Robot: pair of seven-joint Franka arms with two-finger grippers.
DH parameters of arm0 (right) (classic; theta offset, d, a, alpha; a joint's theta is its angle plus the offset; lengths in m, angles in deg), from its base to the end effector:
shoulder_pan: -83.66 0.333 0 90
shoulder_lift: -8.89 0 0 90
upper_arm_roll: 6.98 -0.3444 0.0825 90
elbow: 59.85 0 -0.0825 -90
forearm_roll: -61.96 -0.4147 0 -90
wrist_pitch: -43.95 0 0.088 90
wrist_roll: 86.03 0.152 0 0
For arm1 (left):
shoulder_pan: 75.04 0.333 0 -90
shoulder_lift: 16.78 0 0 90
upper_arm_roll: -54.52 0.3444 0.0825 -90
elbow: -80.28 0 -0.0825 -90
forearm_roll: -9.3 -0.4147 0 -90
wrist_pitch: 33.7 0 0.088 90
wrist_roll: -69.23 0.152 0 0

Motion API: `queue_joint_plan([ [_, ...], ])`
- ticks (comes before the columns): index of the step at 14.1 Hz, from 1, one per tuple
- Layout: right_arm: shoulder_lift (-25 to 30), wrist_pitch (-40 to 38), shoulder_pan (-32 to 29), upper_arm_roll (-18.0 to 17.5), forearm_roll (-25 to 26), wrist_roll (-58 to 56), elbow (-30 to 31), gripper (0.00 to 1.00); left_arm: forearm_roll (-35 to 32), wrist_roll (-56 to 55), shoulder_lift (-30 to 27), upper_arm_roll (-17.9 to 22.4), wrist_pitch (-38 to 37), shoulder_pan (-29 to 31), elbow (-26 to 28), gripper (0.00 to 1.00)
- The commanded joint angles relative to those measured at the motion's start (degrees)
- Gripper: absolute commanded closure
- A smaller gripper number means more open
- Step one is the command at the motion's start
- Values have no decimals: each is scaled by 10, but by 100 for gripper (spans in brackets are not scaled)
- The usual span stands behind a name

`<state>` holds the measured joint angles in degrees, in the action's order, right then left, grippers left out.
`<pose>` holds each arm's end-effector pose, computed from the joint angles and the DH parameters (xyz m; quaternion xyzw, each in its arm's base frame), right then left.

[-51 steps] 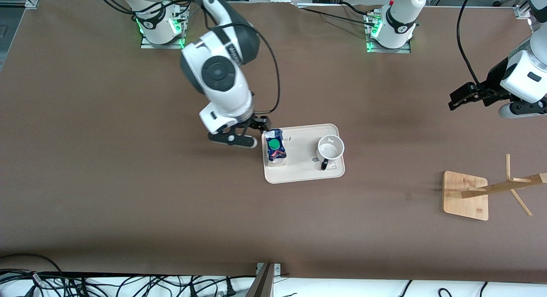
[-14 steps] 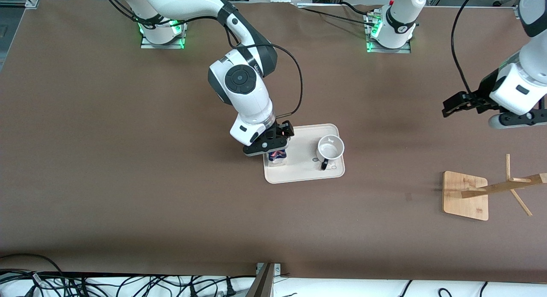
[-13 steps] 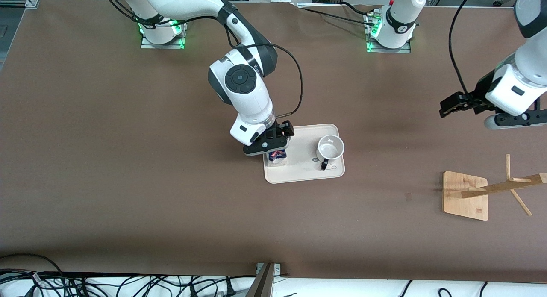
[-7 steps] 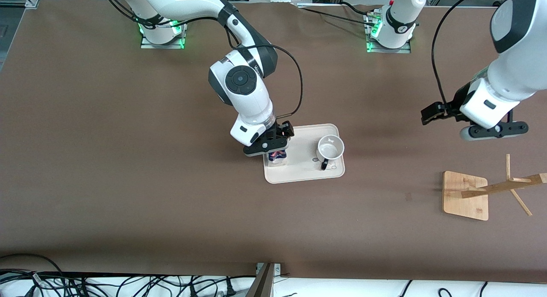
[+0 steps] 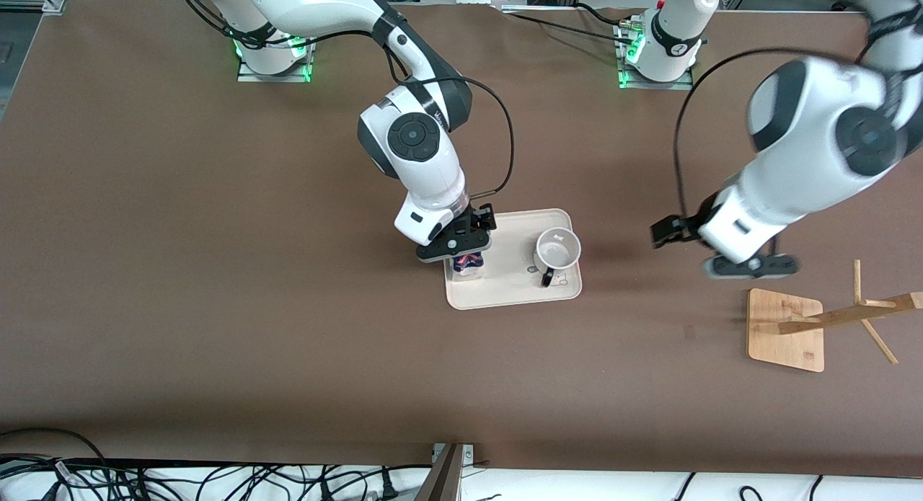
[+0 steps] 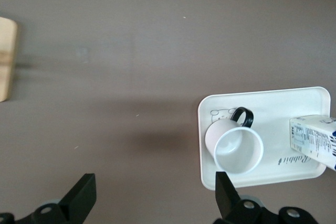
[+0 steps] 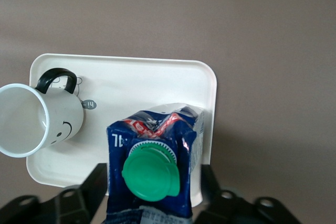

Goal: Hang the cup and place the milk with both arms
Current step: 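Hold the carton with the right gripper while the left gripper reaches the mug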

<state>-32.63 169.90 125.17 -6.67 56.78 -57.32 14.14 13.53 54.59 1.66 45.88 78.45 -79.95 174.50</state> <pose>0.6076 0.5418 0.2987 -0.9914 -0.0861 -0.0532 0.0825 0.6692 -0.1608 0.4001 0.9979 0.0272 -0.0169 0.0555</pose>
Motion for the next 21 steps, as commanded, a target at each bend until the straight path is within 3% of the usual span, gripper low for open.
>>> queue_joint_plan([
  [1, -5, 0, -1, -3, -11, -8, -10, 68, 10, -1, 31, 0, 62, -26, 29, 0],
  [6, -2, 0, -1, -4, -11, 23, -10, 69, 10, 1, 78, 0, 177, -89, 91, 0],
  [10, 0, -5, 5, -5, -11, 56, -19, 69, 8, 5, 107, 0, 207, -98, 100, 0],
  [11, 5, -6, 9, -5, -11, 70, -19, 69, 5, 5, 112, 0, 208, -98, 100, 12],
  [12, 15, -9, 14, -5, -11, 87, -19, 69, 3, 7, 114, 0, 208, -99, 100, 36],
  [13, 24, -26, 16, -4, -10, 96, -19, 69, 2, 8, 120, 0, 207, -102, 100, 75],
  [14, 33, -53, 16, -3, -10, 98, -22, 69, 2, 11, 125, 0, 207, -103, 100, 100],
  [18, 73, -140, 10, 4, -9, 96, -53, 69, 2, 20, 119, 6, 203, -108, 98, 100],
  [21, 105, -177, 1, 12, -5, 94, -56, 69, 3, 24, 70, 10, 165, -85, 94, 100],
])
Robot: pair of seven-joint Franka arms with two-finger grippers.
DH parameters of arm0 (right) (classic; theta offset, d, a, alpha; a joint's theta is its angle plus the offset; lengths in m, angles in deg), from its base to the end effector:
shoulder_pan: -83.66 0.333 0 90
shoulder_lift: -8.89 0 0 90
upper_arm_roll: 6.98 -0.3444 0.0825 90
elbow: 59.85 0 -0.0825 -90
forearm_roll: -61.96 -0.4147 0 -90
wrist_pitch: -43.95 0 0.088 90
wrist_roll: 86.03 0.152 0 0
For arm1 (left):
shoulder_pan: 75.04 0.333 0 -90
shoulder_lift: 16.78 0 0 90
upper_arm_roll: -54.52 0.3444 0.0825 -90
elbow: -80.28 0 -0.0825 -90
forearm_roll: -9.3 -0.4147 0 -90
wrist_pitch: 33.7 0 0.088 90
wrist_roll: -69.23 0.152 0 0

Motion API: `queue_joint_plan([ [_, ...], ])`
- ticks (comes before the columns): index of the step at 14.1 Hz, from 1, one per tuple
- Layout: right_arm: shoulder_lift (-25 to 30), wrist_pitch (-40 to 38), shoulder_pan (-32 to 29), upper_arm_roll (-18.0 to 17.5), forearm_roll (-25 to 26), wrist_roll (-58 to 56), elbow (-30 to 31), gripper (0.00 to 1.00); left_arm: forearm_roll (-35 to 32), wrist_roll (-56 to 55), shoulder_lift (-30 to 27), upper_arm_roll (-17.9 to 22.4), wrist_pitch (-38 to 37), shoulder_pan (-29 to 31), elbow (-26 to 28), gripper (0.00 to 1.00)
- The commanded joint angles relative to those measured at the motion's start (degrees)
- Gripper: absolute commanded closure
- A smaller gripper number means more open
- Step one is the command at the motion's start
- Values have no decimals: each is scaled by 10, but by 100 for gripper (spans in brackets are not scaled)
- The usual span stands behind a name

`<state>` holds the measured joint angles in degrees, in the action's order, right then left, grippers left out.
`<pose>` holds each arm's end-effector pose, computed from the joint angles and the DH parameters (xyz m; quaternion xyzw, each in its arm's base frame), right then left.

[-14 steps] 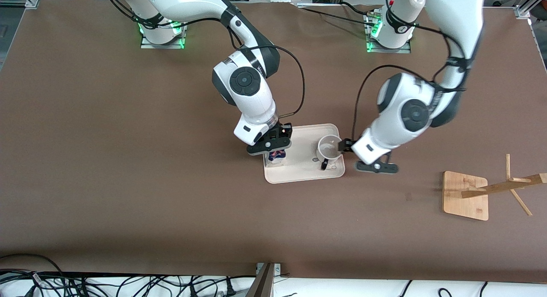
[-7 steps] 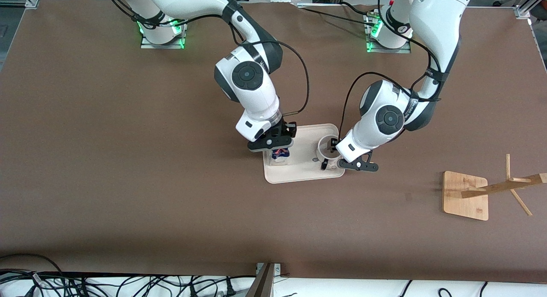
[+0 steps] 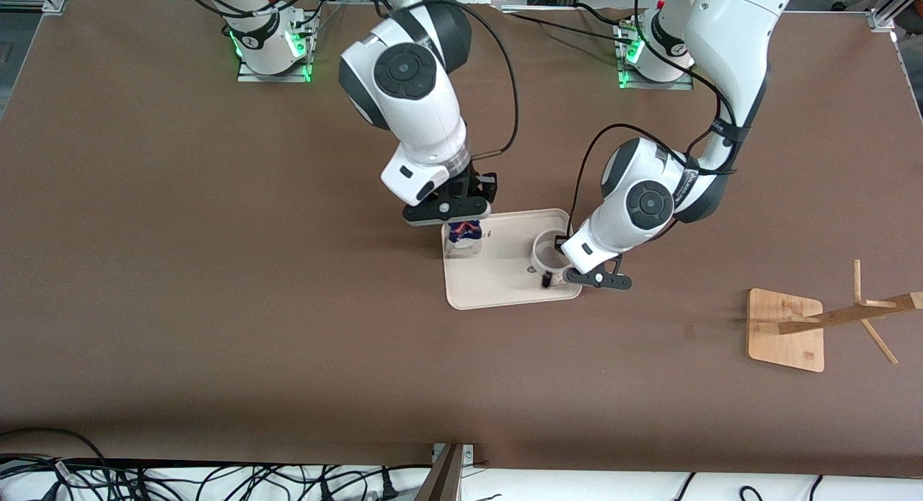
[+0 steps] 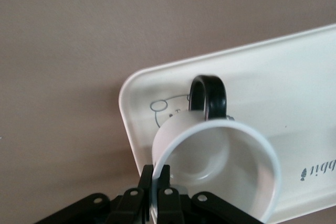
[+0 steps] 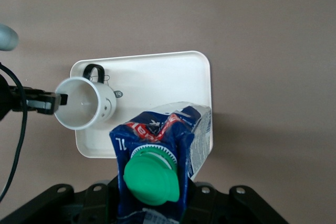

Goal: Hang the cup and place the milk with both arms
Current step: 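Lift the carton with the right gripper while the left gripper carries the mug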

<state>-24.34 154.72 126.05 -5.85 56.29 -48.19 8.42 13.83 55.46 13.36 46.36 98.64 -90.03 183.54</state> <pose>0.5857 0.5333 0.4387 -0.9957 -0.0180 -0.0354 0.0840 0.6330 -0.2702 0.2146 0.9968 -0.0456 -0.0275 0.0590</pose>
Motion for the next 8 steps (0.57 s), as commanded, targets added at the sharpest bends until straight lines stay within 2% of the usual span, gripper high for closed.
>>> queue_joint_plan([
  [1, 31, -40, -8, 15, 0, 1, 1, 69, 0, 16, -67, 5, -60, 26, 1, 100],
  [4, 51, -105, -11, 52, -2, -1, -21, 69, 0, 16, -127, 5, -169, 79, -33, 100],
  [6, 54, -142, -34, 55, -5, -7, -37, 69, 0, 28, -150, 6, -229, 132, -67, 100],
  [8, 72, -178, -65, 55, -7, -35, -44, 69, 0, 101, -153, 18, -269, 179, -107, 100],
])
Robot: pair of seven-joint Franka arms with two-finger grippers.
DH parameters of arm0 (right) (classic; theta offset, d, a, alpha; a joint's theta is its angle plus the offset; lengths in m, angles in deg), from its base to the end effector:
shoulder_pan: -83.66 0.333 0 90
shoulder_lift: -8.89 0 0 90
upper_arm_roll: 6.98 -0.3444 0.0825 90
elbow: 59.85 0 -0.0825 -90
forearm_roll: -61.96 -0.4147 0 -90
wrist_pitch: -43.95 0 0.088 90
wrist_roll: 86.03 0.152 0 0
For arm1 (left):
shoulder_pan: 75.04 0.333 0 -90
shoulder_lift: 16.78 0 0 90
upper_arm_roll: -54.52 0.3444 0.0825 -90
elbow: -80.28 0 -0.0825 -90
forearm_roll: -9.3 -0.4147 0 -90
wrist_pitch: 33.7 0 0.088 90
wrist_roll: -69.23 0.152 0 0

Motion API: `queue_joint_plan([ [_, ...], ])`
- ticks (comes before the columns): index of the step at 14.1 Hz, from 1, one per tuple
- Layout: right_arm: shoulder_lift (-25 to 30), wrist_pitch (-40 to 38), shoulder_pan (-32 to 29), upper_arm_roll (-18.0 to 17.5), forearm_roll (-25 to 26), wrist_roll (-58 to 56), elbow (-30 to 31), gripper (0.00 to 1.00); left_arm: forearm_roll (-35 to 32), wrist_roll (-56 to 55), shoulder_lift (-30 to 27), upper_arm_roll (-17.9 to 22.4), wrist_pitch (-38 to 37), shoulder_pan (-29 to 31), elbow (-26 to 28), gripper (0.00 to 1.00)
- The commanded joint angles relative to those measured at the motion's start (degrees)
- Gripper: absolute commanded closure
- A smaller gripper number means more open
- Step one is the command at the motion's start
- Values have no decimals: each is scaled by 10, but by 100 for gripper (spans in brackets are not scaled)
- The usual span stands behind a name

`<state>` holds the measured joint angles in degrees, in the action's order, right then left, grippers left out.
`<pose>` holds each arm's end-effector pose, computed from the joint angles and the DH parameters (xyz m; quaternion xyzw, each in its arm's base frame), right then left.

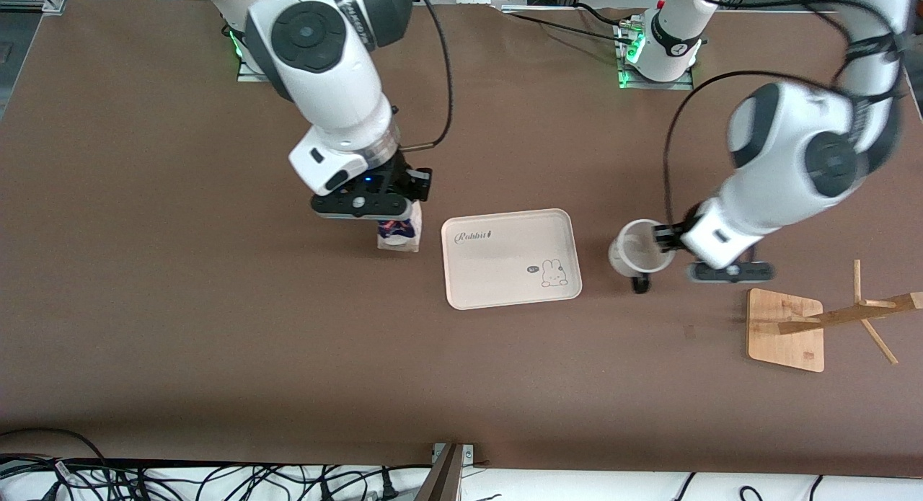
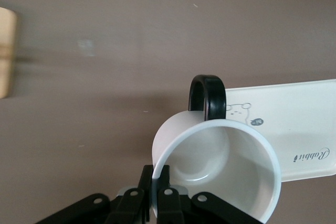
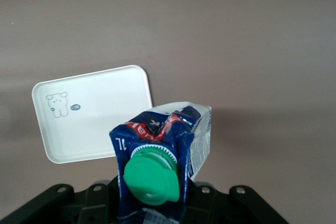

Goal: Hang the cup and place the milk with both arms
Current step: 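Lift the carton with the right gripper while the left gripper carries the mug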

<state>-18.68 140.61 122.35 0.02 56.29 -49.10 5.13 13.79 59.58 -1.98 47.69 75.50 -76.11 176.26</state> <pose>0.6184 0.4227 0.5207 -0.9982 0.0416 -0.0187 0.0387 0.6617 -0.0955 0.4223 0.9981 0.0304 -0.0208 0.0494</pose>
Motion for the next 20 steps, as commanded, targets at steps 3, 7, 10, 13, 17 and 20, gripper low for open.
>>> queue_joint_plan([
  [3, 30, -89, -87, -4, -28, -118, -12, 69, 10, 132, 5, 58, -55, 63, -73, 100],
  [7, 41, -168, -160, -2, -54, -222, -13, 69, 10, 137, 27, 70, -53, 89, -107, 100],
  [10, 49, -213, -176, 39, -50, -303, -12, 68, 11, 138, 38, 70, -55, 105, -129, 100],
  [13, 52, -243, -177, 105, -53, -397, -7, 68, 29, 184, 44, 70, -54, 138, -131, 100],
  [17, 58, -262, -177, 210, -58, -523, 39, 68, 43, 199, 61, 69, -67, 160, -162, 100],
  [20, 57, -211, -186, 244, -102, -545, 110, 68, 43, 207, 62, 69, -86, 165, -177, 100],
])
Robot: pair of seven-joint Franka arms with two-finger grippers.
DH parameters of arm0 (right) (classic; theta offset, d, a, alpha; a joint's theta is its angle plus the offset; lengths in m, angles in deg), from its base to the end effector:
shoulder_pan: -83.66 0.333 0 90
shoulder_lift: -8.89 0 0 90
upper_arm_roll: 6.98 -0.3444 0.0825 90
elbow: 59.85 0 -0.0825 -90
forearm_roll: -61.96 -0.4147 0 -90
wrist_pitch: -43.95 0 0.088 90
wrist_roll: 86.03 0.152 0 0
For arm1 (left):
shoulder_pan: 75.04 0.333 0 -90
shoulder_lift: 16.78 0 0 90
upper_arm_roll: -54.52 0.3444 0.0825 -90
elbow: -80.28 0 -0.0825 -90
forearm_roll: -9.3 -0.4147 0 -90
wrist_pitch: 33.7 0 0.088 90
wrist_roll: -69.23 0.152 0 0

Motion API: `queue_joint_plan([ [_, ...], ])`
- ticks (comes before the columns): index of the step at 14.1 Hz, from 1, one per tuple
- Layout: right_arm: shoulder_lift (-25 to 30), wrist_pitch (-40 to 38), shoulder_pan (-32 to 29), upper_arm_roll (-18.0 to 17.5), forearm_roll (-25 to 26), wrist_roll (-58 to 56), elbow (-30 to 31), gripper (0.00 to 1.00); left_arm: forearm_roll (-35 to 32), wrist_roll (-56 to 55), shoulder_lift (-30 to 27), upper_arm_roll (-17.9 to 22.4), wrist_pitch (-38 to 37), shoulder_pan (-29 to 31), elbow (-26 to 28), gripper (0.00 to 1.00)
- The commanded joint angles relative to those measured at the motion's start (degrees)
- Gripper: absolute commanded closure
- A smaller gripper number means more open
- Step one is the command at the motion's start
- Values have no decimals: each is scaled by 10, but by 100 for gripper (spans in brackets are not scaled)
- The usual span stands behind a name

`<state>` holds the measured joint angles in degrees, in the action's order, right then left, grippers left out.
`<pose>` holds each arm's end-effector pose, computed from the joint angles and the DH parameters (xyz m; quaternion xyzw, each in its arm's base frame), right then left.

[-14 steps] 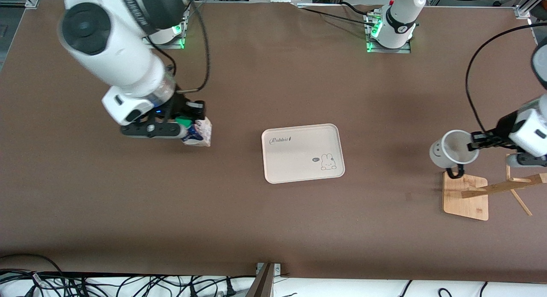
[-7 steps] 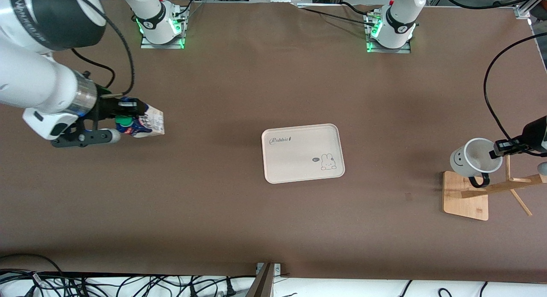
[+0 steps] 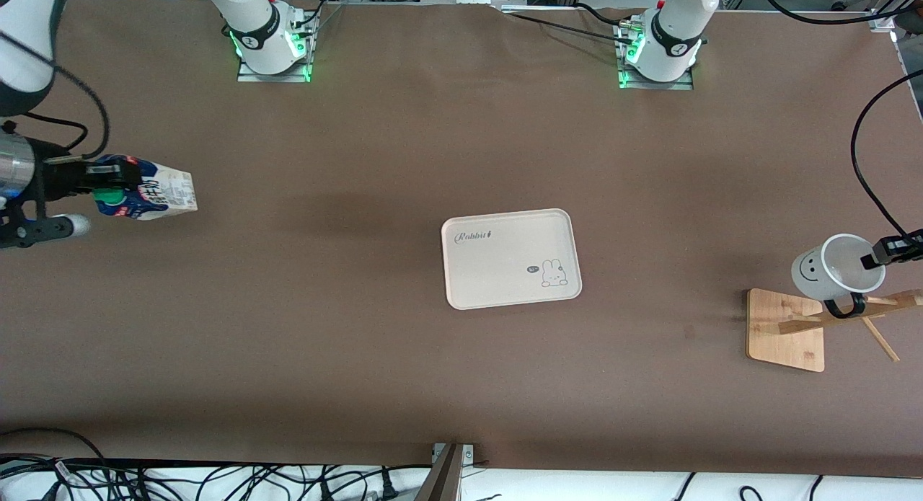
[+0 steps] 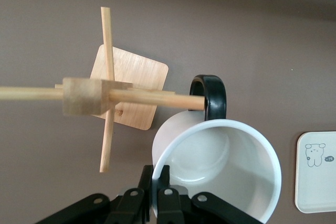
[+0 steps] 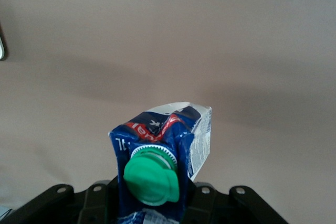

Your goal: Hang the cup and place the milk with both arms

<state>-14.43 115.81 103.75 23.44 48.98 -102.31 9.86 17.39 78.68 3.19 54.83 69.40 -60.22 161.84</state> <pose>0.6529 -0.0142 0.5294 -0.9847 -0.0709 0.1523 0.0456 0.6906 0.1675 0.4781 0.9955 0.0643 0.0278 0.0635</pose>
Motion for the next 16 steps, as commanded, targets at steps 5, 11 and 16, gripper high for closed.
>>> queue_joint_plan([
  [5, 27, 191, 5, 0, -57, -21, 182, 68, 7, 38, 13, -2, -31, 10, -42, 100],
  [11, 85, 411, 54, -12, -57, -12, 357, 68, 5, 147, 14, -1, -30, 43, -41, 100],
  [16, 113, 475, 58, -20, -57, -9, 431, 68, 6, 145, 15, -3, -32, 42, -39, 0],
])
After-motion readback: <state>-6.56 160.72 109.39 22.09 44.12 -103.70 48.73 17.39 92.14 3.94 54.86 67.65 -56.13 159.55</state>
